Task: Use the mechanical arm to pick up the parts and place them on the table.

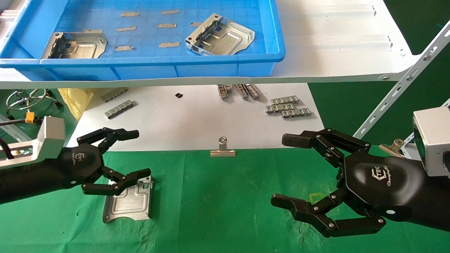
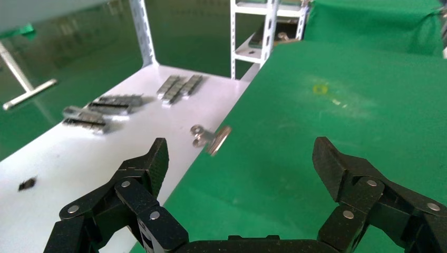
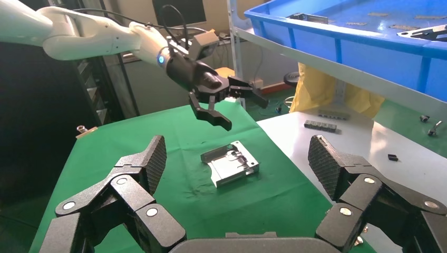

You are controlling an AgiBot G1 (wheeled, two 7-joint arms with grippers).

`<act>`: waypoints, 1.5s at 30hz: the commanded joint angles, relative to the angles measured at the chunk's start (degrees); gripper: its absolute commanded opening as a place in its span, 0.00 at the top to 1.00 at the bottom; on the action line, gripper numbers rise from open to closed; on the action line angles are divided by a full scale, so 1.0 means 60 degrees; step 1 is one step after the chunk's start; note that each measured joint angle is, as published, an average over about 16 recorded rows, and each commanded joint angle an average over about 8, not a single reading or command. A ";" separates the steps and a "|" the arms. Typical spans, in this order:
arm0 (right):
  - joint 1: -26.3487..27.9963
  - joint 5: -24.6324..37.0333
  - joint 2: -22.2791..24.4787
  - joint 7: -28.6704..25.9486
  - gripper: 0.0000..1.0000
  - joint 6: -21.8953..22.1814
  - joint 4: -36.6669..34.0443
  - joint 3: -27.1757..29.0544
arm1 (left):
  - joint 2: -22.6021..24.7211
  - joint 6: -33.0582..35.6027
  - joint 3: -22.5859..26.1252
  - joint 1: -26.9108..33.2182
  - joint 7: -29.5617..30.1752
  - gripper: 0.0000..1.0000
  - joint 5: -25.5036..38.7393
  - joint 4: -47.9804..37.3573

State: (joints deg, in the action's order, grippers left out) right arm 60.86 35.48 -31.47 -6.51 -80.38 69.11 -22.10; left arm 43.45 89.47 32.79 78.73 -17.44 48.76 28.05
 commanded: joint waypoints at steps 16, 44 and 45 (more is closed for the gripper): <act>0.0000 0.0000 0.0000 0.0000 0.00 0.0000 0.0000 0.0000 | -0.0625 -0.0280 -0.1243 -0.1272 0.2090 0.00 -0.0512 0.3375; -0.0002 0.0000 0.0001 0.0000 0.00 0.0002 -0.0002 0.0000 | -0.1476 -0.0651 -0.2935 -0.3003 0.4840 0.00 -0.1218 0.7957; -0.0002 0.0000 0.0001 0.0000 0.00 0.0003 -0.0002 0.0000 | -0.1474 -0.0653 -0.2932 -0.3000 0.4829 0.00 -0.1219 0.7943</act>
State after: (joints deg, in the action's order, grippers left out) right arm 60.85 35.48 -31.47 -6.50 -80.37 69.09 -22.10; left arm 34.71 85.58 15.42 60.94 11.36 41.54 75.14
